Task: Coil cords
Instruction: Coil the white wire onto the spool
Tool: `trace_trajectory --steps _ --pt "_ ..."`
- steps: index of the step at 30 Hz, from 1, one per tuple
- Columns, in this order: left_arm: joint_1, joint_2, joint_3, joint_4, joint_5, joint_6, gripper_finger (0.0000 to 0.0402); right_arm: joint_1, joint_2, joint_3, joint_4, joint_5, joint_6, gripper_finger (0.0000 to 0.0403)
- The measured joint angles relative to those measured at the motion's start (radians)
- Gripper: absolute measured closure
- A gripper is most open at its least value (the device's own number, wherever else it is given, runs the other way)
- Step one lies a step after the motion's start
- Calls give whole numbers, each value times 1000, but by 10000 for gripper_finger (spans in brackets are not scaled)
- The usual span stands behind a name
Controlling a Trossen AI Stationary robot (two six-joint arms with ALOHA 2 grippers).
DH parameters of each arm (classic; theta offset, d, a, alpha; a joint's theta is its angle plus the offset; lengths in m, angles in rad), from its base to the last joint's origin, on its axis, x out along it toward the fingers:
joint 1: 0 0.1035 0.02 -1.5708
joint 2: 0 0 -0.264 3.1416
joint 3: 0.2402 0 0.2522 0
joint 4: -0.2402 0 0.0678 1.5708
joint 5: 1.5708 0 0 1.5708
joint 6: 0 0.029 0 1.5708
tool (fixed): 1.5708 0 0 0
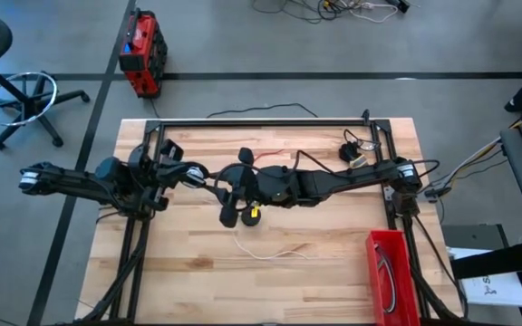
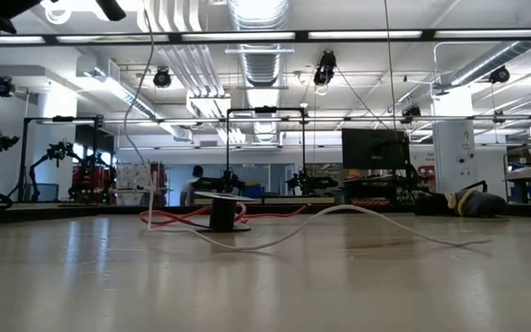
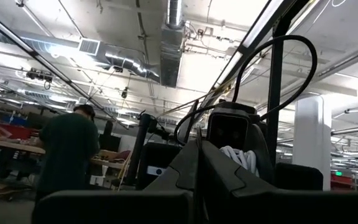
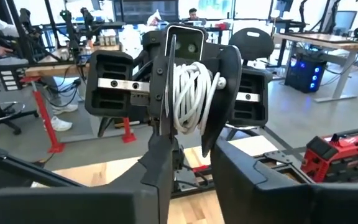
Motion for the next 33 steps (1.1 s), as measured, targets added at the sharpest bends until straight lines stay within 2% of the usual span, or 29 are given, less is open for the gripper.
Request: trace_trajectory --steps 10,23,33 --pt "0 13 -2 -17 26 1 401 -8 1 -1 -8 -8 -2 375" --pt "0 11 -2 -40 63 11 398 -14 1 -1 -36 -11 -9 399" --pt "0 8 -2 -113 98 25 364 -19 -12 51 -205 -73 -14 402"
